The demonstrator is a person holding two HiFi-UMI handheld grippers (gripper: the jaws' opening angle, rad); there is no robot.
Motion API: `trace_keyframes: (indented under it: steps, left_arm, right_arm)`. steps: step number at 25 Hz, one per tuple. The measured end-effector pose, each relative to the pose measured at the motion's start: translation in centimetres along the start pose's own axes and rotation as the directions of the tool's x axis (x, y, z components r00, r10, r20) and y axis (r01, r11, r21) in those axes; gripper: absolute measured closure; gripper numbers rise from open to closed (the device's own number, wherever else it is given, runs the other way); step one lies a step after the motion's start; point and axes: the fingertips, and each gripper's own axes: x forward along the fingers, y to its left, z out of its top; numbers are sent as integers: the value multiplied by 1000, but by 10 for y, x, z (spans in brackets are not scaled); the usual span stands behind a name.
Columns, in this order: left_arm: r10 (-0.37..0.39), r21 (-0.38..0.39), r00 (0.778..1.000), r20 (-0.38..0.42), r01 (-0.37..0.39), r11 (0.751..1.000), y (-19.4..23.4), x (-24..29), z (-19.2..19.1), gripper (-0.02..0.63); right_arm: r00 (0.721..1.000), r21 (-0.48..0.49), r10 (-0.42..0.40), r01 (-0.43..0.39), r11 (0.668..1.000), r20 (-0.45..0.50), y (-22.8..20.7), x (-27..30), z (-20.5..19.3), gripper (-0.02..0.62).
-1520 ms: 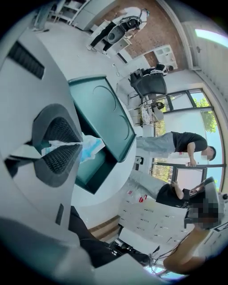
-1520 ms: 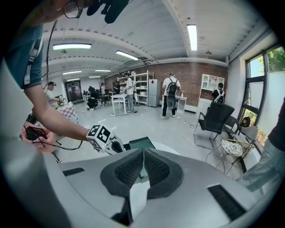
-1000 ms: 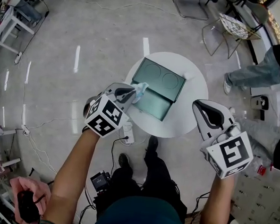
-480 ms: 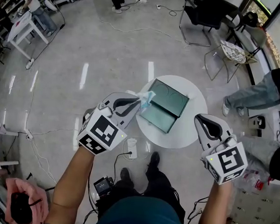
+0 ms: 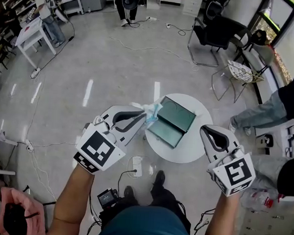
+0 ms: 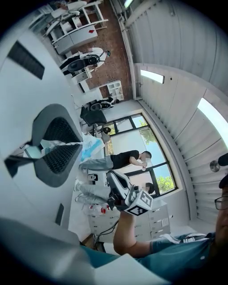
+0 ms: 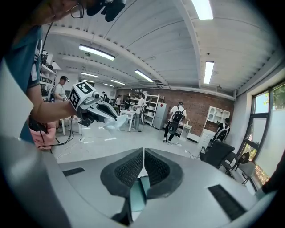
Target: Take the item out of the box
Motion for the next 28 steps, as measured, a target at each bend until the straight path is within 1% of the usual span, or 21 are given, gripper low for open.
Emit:
trace_keyframes:
  steps: [2, 5, 8, 10, 13, 16, 22, 28]
  left_arm:
    - [7, 7, 1000, 17, -7, 1000, -3, -10, 10, 574]
    - [15, 28, 999, 42, -16, 999, -9, -30, 26, 574]
    - [14, 49, 997, 80, -18, 999, -16, -51, 42, 574]
    - [16, 57, 995, 95, -21, 998, -21, -63, 47, 574]
    - [19, 91, 993, 114, -30, 995, -26, -77, 56, 574]
    - [26, 110, 992, 127, -40, 993, -29, -88, 63, 574]
    - [37, 122, 989, 146, -55, 991, -36, -107, 69, 574]
    - [42, 124, 987, 152, -61, 990, -36, -113, 71, 574]
  right_arm:
    - [1000, -6, -3, 3, 1000, -6, 5, -4, 11, 555]
    - [1000, -37, 0, 1, 999, 10, 15, -14, 31, 555]
    - [999, -79, 6, -3, 997, 38, 26, -23, 49, 555]
    - [997, -110, 21, -12, 994, 76, 35, -27, 57, 555]
    - [994, -144, 27, -12, 990, 105, 43, -33, 67, 555]
    - [994, -166, 24, -5, 986, 110, 48, -39, 78, 555]
    - [992, -214, 31, -4, 977, 121, 61, -50, 93, 555]
    - [992, -229, 36, -7, 973, 121, 66, -52, 102, 555]
